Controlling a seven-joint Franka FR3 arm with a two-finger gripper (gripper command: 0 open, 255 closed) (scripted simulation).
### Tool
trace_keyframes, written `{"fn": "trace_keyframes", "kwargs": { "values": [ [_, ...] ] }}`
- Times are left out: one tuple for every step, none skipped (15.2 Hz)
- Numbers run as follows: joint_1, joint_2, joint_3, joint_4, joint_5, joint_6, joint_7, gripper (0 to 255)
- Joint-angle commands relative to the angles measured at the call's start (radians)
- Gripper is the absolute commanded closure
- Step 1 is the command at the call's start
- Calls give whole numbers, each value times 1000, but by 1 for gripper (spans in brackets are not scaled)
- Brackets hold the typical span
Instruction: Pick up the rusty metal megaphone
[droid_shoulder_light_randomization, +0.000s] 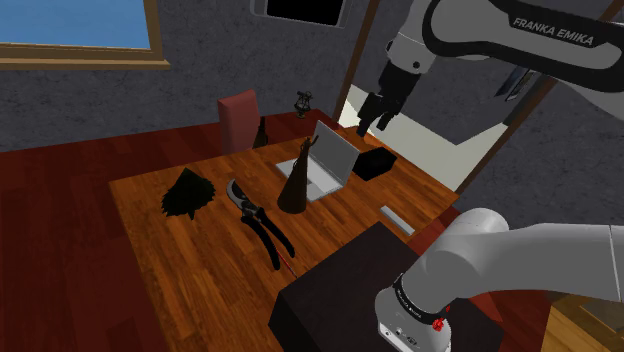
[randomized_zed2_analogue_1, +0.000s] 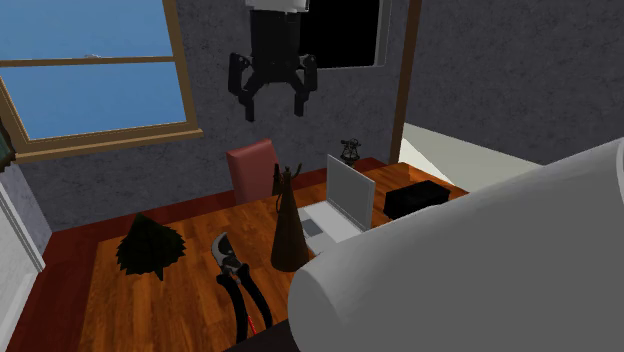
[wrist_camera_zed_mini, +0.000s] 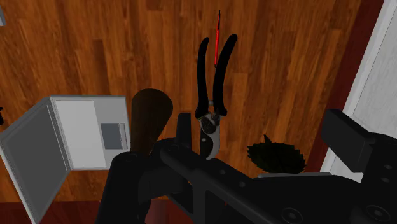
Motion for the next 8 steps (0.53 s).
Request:
{"fn": "trace_keyframes", "kwargs": {
  "values": [
    [0, 0, 0, 0, 0, 0, 0, 0],
    [-2, 16, -11, -17, -4, 36, -13, 0],
    [-4, 33, -21, -33, -8, 72, -27, 0],
    [-6, 52, -32, -47, -12, 108, -40, 0],
    [-7, 72, -43, -60, -15, 145, -54, 0],
    [-9, 95, -54, -71, -18, 181, -68, 0],
    [-10, 118, -65, -81, -20, 218, -82, 0],
    [-11, 144, -76, -89, -22, 255, -96, 0]
  ]
}}
